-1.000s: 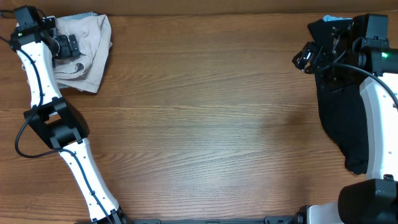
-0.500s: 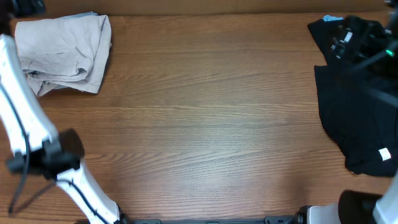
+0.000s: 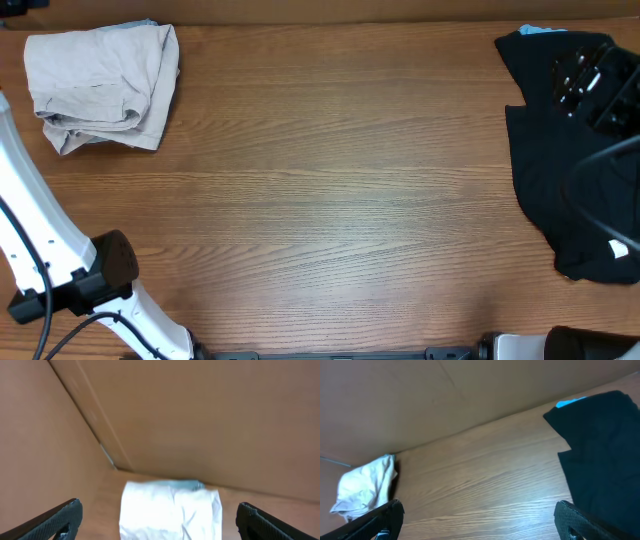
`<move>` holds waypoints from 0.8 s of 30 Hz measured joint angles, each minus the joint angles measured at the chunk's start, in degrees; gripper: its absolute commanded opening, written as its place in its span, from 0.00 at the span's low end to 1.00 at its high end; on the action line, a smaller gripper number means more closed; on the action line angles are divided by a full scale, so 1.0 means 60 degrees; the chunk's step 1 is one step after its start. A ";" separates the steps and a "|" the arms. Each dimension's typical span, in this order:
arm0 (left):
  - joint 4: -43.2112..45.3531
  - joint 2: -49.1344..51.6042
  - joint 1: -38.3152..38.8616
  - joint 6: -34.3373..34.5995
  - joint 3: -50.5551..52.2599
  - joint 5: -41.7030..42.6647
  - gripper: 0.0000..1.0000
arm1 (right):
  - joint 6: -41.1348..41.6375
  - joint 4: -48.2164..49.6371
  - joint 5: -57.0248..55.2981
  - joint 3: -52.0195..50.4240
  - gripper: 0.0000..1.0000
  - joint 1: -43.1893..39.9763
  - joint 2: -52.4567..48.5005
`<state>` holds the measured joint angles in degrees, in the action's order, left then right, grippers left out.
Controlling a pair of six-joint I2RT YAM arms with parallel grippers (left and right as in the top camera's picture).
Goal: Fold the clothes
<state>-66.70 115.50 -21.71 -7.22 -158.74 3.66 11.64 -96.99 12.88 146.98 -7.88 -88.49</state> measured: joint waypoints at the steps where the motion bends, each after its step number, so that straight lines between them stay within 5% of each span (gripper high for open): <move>1: -0.0131 0.0033 0.0000 0.0004 0.0022 0.0000 1.00 | -0.0040 0.0004 -0.0124 -0.0018 1.00 0.0000 -0.0022; 9: -0.1687 0.0066 0.0000 0.0000 0.0025 0.0000 1.00 | -0.0208 0.1734 -0.1308 -0.2565 1.00 0.0703 0.1388; 24: -0.2670 0.0066 0.0000 0.0004 0.0025 0.0033 1.00 | -0.0193 1.0451 -0.1464 -1.6393 1.00 0.1268 1.0109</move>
<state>-82.72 115.90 -21.71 -7.20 -158.58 3.86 10.48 -34.28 4.10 48.62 -0.27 -27.83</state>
